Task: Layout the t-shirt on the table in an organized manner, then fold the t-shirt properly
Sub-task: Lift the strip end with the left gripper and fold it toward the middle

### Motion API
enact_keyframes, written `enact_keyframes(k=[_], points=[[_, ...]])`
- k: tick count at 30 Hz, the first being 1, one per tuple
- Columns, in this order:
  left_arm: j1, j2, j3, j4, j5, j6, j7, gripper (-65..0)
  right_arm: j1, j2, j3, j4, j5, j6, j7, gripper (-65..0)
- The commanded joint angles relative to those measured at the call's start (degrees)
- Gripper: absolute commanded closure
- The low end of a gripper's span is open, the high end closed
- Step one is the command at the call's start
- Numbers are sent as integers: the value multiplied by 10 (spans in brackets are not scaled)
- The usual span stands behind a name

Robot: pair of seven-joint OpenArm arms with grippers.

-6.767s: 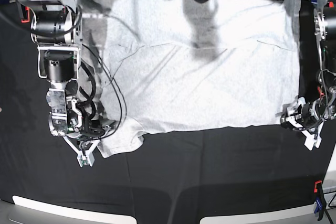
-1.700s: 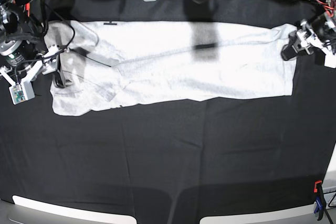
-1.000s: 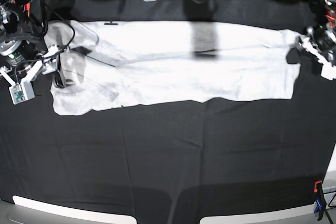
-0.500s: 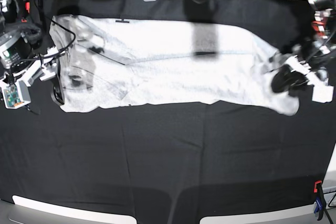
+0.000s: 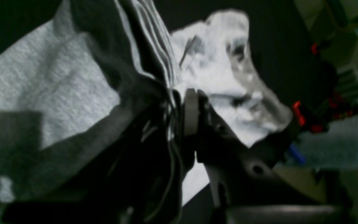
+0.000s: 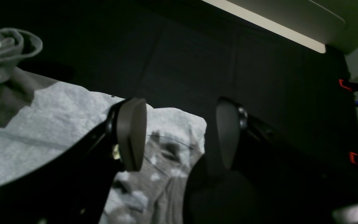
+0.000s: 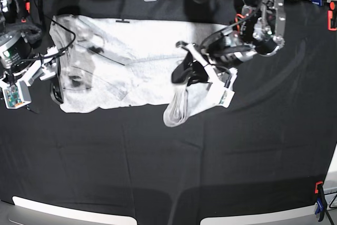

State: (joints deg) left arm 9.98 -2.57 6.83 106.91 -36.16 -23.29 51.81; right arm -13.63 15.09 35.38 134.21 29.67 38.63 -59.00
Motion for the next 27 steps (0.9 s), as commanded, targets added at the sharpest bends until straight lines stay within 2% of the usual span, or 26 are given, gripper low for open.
enact_keyframes(k=[1,4,7,9,13,16,18,23,25,27], points=[[-7,3,12,11,-15,-5,-22,0,5,8,3,8,-4,-1,15,-350],[-6,3,35,11,-13,-5,-22,0,5,8,3,8,-12,-1,17,-350],[-6,3,42,11,-14,-4,-22,-169,5,8,3,8,-5,-2,28,-350],[-7,3,42,11,-18,-4,-22,-231,5,8,3,8,10,-2,29,-350],[-7,3,42,11,-49,-4,-22,-237,5,8,3,8,51,-2,26,-350],[-7,3,42,11,-78,-5,-22,-237,6,8,3,8,49,-2,9,-350],[-7,3,42,11,-78,-5,-22,-237,6,8,3,8,30,-2,-8,-350],[-7,3,42,11,-78,-5,-20,-237,6,8,3,-14,-85,-9,0,-351],[-7,3,42,11,-78,-5,-5,-237,6,8,6,-47,-84,-19,19,-351],[-7,3,42,11,-78,-5,28,-237,7,8,17,-90,-65,-29,62,-350]])
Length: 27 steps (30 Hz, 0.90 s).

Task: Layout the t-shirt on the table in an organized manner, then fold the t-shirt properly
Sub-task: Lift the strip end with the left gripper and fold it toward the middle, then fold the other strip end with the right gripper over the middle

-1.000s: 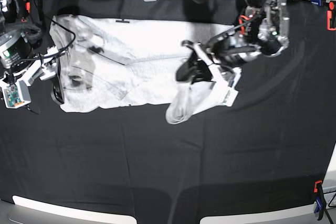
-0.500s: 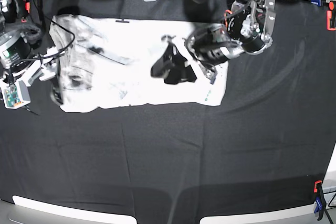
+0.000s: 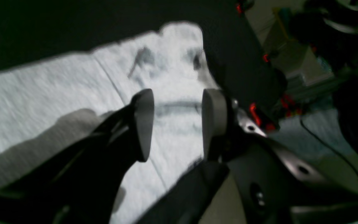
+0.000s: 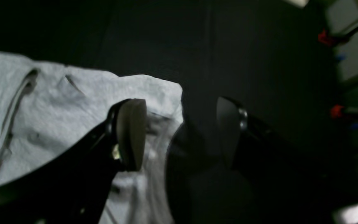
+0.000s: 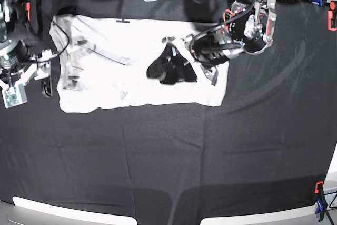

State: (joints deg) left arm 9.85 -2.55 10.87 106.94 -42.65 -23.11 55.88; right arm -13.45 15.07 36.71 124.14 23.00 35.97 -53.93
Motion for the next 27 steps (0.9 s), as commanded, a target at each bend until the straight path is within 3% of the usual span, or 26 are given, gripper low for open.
enact_keyframes(k=[1,4,7,11,19,27], points=[[-5,3,1,10,-13,-7,2,-237,8,8,13,-14,14,-4,28,-350],[-5,3,1,10,-13,-7,12,-237,32,8,51,-97,67,-2,20,-350],[-5,3,1,10,-13,-7,9,-237,56,13,86,-190,138,29,-20,-350],[-5,3,1,10,-13,-7,9,-237,62,34,94,-314,223,40,-50,-350],[-5,3,1,10,-13,-7,11,-237,61,38,93,-461,266,40,-64,-350],[-5,3,1,10,-13,-7,11,-237,61,30,87,-498,287,40,-87,-350]])
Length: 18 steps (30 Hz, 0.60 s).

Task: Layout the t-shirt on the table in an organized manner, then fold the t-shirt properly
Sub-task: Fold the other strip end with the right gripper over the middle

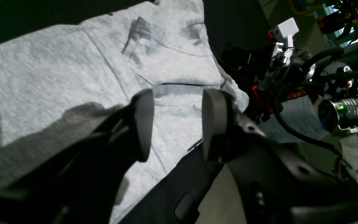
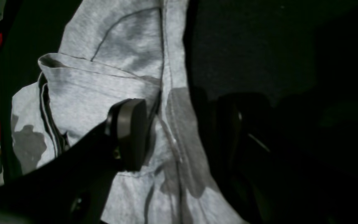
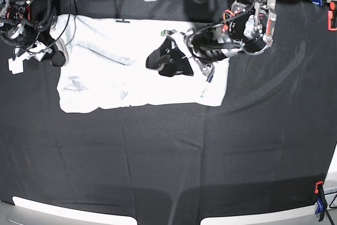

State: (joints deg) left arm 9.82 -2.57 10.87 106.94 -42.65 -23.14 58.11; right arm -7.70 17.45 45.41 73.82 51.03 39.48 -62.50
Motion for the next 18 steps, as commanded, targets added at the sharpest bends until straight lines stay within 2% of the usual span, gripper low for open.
enact_keyframes(k=[1,10,14,16,18], points=[[-5,3,1,10,-13,-6,-11,-237,4,2,-3,5,7,5,-1,-350],[-5,3,1,10,-13,-6,-11,-237,4,-11,-108,5,6,5,-15,-350],[-5,3,1,10,-13,-6,-11,-237,4,-11,-124,5,6,5,-14,-340],[-5,3,1,10,-13,-6,-11,-237,4,-11,-121,5,6,5,-14,-278],[-5,3,1,10,-13,-6,-11,-237,4,-11,-113,5,5,5,-7,-139]])
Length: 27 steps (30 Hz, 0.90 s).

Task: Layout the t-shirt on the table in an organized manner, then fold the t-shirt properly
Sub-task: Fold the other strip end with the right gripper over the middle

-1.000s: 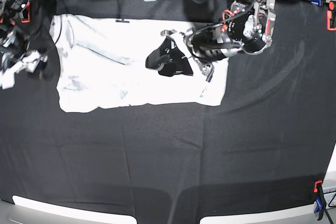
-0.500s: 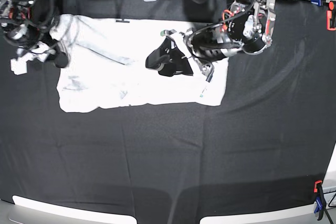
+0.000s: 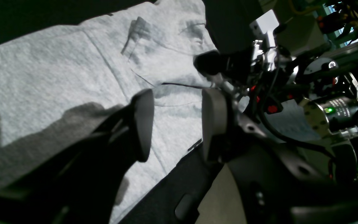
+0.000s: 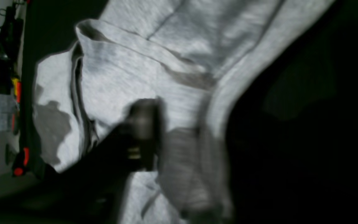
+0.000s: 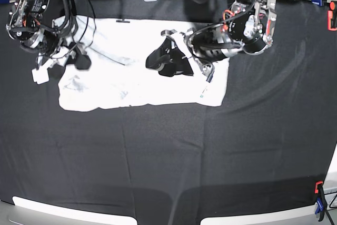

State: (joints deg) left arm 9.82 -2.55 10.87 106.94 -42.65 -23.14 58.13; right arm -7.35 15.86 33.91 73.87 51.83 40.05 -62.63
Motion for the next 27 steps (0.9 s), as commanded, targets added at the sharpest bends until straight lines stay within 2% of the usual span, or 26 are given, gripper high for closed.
enact_keyframes(k=[1,2,5,8,13,16,18,22,27], points=[[-5,3,1,10,-13,-6,-11,-237,2,5,7,5,-4,-1,6,-49],[-5,3,1,10,-13,-6,-11,-237,4,5,13,5,-7,-1,14,0],[-5,3,1,10,-13,-6,-11,-237,24,7,38,5,-15,-1,13,0],[-5,3,1,10,-13,-6,-11,-237,54,21,69,5,-49,-1,5,0],[-5,3,1,10,-13,-6,-12,-237,95,68,130,5,-73,-1,-23,0],[-5,3,1,10,-13,-6,-12,-237,95,103,139,10,-65,-1,-25,0],[-5,3,1,10,-13,-6,-12,-237,94,113,137,23,-66,-1,-25,0],[-5,3,1,10,-13,-6,-12,-237,81,103,116,71,-66,-1,-25,0],[-5,3,1,10,-13,-6,-12,-237,37,49,61,187,-66,-1,-25,0]])
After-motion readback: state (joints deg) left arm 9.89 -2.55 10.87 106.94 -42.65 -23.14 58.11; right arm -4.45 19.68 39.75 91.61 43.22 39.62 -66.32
